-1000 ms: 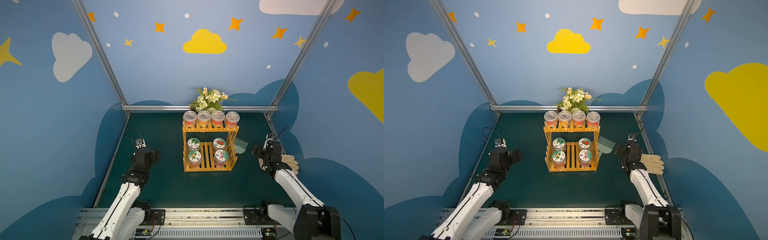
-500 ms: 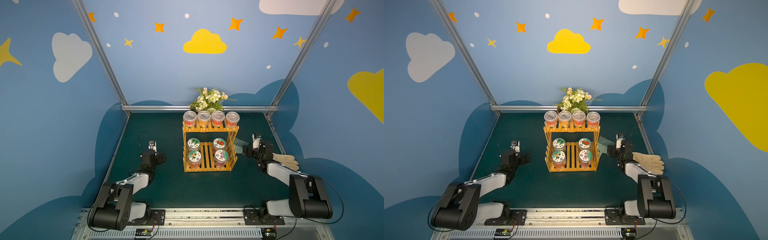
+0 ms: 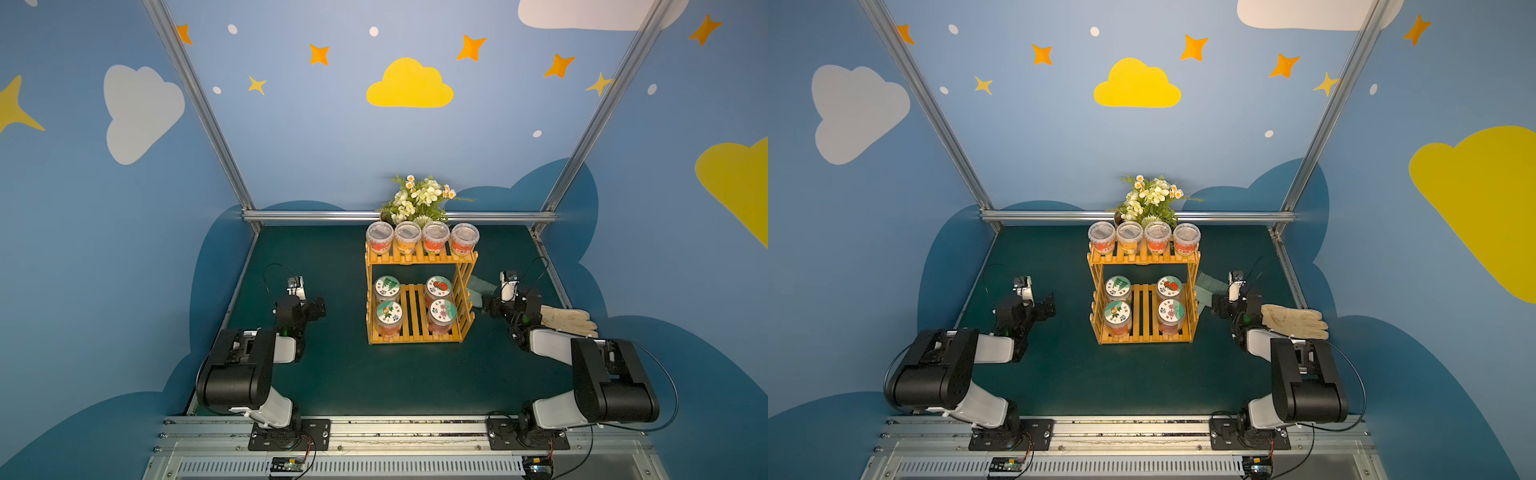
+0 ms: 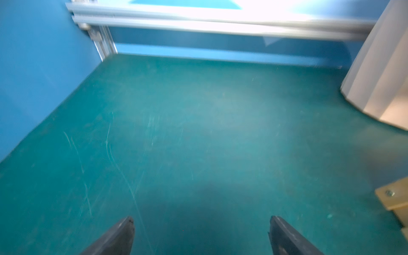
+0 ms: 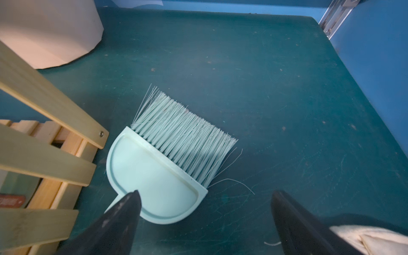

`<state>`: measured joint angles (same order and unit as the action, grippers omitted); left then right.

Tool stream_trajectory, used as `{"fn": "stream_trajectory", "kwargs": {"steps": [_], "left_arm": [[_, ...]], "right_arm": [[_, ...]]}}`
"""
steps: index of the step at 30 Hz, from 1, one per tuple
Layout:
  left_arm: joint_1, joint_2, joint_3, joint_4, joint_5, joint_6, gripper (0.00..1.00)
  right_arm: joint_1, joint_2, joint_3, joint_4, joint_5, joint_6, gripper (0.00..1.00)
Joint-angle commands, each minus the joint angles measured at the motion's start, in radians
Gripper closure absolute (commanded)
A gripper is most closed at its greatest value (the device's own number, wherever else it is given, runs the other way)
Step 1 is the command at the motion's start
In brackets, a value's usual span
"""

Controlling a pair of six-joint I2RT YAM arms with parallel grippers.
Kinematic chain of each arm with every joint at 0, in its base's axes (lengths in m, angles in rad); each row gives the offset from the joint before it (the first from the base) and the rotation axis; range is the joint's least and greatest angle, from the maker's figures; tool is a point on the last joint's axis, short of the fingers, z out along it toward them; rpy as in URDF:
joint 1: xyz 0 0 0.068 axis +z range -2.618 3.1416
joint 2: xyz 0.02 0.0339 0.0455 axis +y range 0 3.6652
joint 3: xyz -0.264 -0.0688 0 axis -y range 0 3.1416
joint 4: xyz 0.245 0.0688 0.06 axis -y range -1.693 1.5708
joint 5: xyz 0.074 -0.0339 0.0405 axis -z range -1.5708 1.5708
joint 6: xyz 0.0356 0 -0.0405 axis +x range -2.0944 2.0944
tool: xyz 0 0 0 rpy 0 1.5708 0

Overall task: Place the seed container on the shelf
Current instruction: Reset both arms

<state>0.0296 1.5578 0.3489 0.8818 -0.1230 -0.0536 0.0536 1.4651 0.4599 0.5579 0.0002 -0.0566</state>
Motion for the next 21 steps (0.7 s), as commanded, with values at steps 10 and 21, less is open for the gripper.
{"fn": "stream_trajectory", "kwargs": {"steps": [10,21], "left_arm": [[-0.033,-0.021,0.031,-0.031,-0.032,0.02,0.0],[-0.03,-0.018,0.042,-0.052,-0.034,0.012,0.0]], "right_arm": [[-0.014,0.006,0.003,0.046,0.057,0.046,0.02],[-0.015,0.004,0.003,0.046,0.057,0.047,0.02]]}}
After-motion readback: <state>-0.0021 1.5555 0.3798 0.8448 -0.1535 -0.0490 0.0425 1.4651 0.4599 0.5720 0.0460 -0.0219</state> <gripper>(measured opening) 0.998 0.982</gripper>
